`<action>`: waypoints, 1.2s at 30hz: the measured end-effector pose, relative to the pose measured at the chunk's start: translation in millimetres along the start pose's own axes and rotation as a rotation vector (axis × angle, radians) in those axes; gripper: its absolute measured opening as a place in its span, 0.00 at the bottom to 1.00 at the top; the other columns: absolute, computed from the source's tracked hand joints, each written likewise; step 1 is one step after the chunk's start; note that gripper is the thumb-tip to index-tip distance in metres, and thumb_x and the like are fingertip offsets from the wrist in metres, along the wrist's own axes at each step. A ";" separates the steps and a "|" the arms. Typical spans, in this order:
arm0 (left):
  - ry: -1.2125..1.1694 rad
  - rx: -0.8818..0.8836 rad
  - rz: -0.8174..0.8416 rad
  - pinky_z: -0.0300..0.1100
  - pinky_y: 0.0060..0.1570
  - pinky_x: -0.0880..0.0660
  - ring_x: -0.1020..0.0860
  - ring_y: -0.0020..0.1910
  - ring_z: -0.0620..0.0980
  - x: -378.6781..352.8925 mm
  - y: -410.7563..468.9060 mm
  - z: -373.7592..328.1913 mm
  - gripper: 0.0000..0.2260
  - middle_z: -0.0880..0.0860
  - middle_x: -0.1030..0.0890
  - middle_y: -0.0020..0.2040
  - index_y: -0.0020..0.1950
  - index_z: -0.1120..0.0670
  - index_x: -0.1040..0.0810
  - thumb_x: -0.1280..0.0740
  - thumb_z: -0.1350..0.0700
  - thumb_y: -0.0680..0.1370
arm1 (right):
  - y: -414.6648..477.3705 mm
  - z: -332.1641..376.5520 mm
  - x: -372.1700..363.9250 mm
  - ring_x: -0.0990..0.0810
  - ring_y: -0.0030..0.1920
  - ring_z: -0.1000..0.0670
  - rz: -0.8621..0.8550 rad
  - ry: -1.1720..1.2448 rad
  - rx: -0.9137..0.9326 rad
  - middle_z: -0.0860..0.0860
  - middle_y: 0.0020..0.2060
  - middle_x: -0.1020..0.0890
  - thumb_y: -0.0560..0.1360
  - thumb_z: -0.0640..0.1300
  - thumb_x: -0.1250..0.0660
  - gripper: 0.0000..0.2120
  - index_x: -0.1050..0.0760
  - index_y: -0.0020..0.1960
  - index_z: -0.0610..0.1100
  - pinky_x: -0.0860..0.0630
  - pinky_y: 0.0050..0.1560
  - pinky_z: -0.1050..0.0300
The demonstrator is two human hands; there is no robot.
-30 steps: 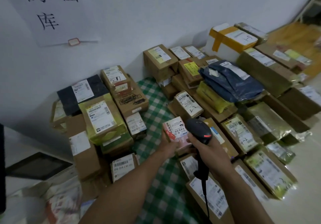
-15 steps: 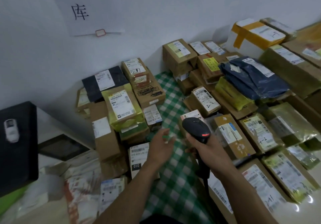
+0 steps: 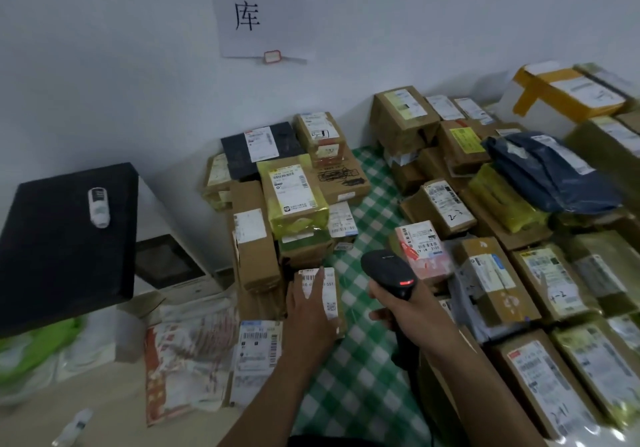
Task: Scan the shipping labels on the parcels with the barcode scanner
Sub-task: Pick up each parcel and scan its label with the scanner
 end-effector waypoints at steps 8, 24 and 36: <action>-0.281 0.081 0.031 0.52 0.73 0.31 0.38 0.79 0.53 -27.6 9.9 -1.0 0.66 0.51 0.48 0.83 0.82 0.45 0.68 0.20 0.40 0.63 | -1.6 -8.5 3.6 0.13 0.41 0.47 -0.010 -0.013 -0.002 0.51 0.44 0.13 0.79 0.46 0.27 0.05 0.19 0.54 0.53 0.25 0.39 0.54; -0.699 0.220 0.087 0.32 0.45 0.21 0.19 0.55 0.39 -32.8 2.2 1.2 0.28 0.46 0.19 0.63 0.71 0.40 0.33 0.25 0.59 0.77 | 19.2 -41.9 -18.2 0.14 0.48 0.53 -0.022 0.026 -0.138 0.53 0.48 0.12 0.79 0.48 0.25 0.11 0.19 0.60 0.53 0.20 0.42 0.60; -0.869 0.072 0.145 0.40 0.51 0.19 0.17 0.55 0.39 -10.0 2.8 -29.5 0.40 0.45 0.20 0.64 0.75 0.30 0.43 0.23 0.57 0.76 | -13.4 24.6 27.8 0.17 0.58 0.57 -0.074 -0.074 0.143 0.58 0.58 0.15 0.79 0.52 0.27 0.19 0.24 0.68 0.58 0.21 0.53 0.59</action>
Point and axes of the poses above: each hand's wrist, its own y-axis towards the middle knuckle, its own x-axis out of the back of the hand, z = x × y, the point moved 2 cm from there along y, towards the middle knuckle
